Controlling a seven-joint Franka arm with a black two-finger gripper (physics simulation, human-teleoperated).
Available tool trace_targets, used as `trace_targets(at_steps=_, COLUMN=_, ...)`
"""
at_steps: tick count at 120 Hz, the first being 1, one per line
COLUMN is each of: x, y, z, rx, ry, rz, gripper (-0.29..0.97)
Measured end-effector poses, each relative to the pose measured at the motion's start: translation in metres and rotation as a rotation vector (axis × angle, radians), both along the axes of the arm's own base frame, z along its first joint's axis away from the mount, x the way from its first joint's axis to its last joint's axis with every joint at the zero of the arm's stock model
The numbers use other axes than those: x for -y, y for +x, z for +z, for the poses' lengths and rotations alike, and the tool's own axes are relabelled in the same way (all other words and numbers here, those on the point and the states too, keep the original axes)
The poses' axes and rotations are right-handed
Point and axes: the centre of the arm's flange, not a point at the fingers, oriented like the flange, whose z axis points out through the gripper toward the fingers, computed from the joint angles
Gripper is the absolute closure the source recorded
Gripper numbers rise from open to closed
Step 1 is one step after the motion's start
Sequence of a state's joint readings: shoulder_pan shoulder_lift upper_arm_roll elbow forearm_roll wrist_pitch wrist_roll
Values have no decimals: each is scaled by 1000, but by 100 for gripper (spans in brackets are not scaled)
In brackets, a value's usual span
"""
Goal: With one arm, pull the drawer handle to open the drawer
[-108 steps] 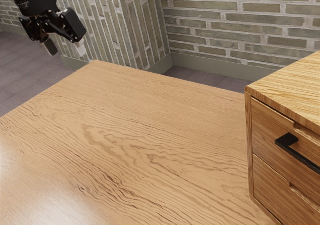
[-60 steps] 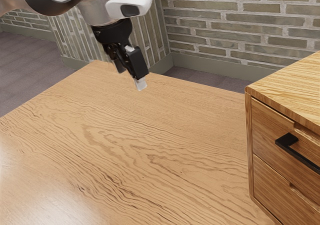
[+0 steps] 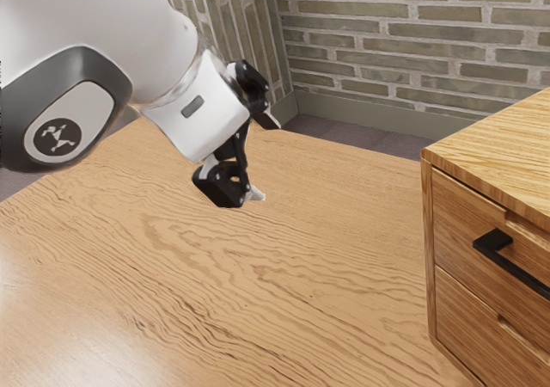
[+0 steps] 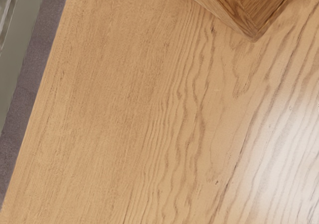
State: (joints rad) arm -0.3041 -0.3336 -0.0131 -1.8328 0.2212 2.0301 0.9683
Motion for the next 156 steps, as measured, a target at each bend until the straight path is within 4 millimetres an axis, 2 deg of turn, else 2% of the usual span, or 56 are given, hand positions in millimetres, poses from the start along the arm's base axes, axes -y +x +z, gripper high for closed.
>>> trace_targets(at_steps=22, x=26, y=-5, z=6, rx=66, ry=48, rz=-195, gripper=0)
trace_targets(at_steps=40, x=54, y=4, z=-7, rx=44, ry=-104, rz=-371, gripper=0)
trace_targets(at_steps=52, x=65, y=-1, z=-8, rx=30, ry=-154, rz=-472, gripper=0)
trace_targets(at_steps=62, x=93, y=-15, z=-9, rx=25, ry=-145, rz=-583, gripper=0)
trace_targets(at_steps=72, x=123, y=-20, z=-20, rx=12, ry=-128, rz=-677, gripper=0)
trace_targets(at_steps=78, x=129, y=-19, z=-24, rx=13, ry=-120, rz=-706, gripper=0)
trace_targets(at_steps=88, x=137, y=-5, z=-40, rx=20, ry=-109, rz=-731, gripper=0)
trace_targets(at_steps=98, x=141, y=0, z=-41, rx=69, ry=-95, rz=-750, gripper=1)
trace_targets(at_steps=102, x=146, y=-5, z=-41, rx=84, ry=-89, rz=-763, gripper=1)
trace_targets(at_steps=109, x=154, y=-24, z=-37, rx=112, ry=-77, rz=-793, gripper=2)
trace_targets(at_steps=118, x=179, y=-45, z=-40, rx=127, ry=-33, rz=-853, gripper=2)
trace_targets(at_steps=137, x=170, y=-42, z=-39, rx=128, ry=140, rz=-787, gripper=1)
trace_targets(at_steps=156, x=167, y=-43, z=-40, rx=100, ry=166, rz=-703, gripper=1)
